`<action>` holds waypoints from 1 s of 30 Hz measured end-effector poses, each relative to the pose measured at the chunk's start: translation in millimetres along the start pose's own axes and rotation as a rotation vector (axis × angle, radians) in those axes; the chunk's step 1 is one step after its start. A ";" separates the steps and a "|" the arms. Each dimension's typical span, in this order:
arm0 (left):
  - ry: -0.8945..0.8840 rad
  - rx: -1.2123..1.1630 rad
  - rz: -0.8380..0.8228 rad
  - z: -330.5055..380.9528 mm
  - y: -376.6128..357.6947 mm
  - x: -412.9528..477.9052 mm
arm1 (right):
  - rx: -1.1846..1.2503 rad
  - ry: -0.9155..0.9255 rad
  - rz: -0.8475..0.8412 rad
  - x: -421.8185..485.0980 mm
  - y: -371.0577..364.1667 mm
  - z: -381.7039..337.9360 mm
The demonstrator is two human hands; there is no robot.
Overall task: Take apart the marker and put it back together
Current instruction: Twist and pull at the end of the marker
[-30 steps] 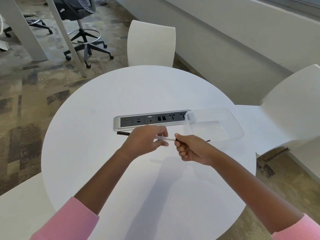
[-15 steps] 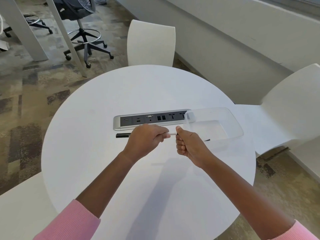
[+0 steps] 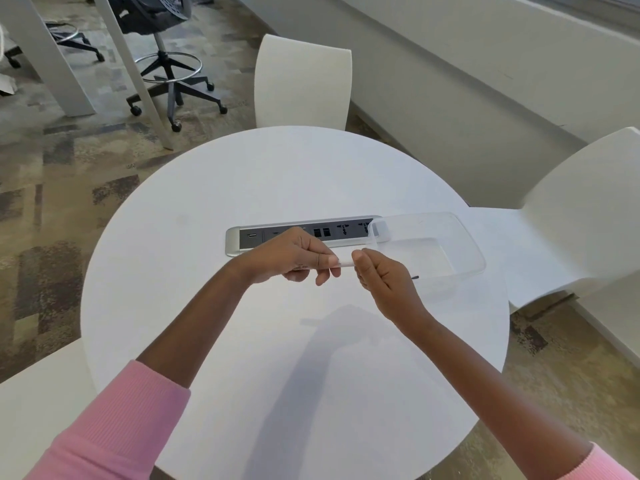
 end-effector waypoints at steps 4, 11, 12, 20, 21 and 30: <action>0.073 -0.021 -0.120 -6.3 1.2 -2.3 | -0.234 0.184 -0.025 -2.5 2.3 -3.7; -0.371 0.534 0.898 -17.9 -38.4 -12.3 | 0.318 -0.220 0.219 -6.5 -13.3 10.9; -0.408 0.472 1.033 -23.0 -51.3 -15.7 | 0.446 -0.298 0.230 -6.9 -15.9 12.2; -0.349 -0.898 0.604 -55.7 -68.1 -4.8 | 0.887 -0.723 0.041 -16.7 -26.8 10.0; -0.398 -0.952 0.578 -53.8 -64.4 -4.1 | 0.925 -0.753 0.017 -18.0 -27.9 10.1; -0.411 -0.984 0.650 -47.5 -58.3 -6.7 | 1.027 -0.809 -0.160 -20.5 -27.5 8.9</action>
Point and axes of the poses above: each hand's wrist, its own x-axis towards the middle knuckle, its own y-axis out of the back of the hand, z = x × y, the point moved 2 cm from there along x, towards the middle knuckle, and after that the axes turned 4 degrees about -z, right-handed, at the moved point
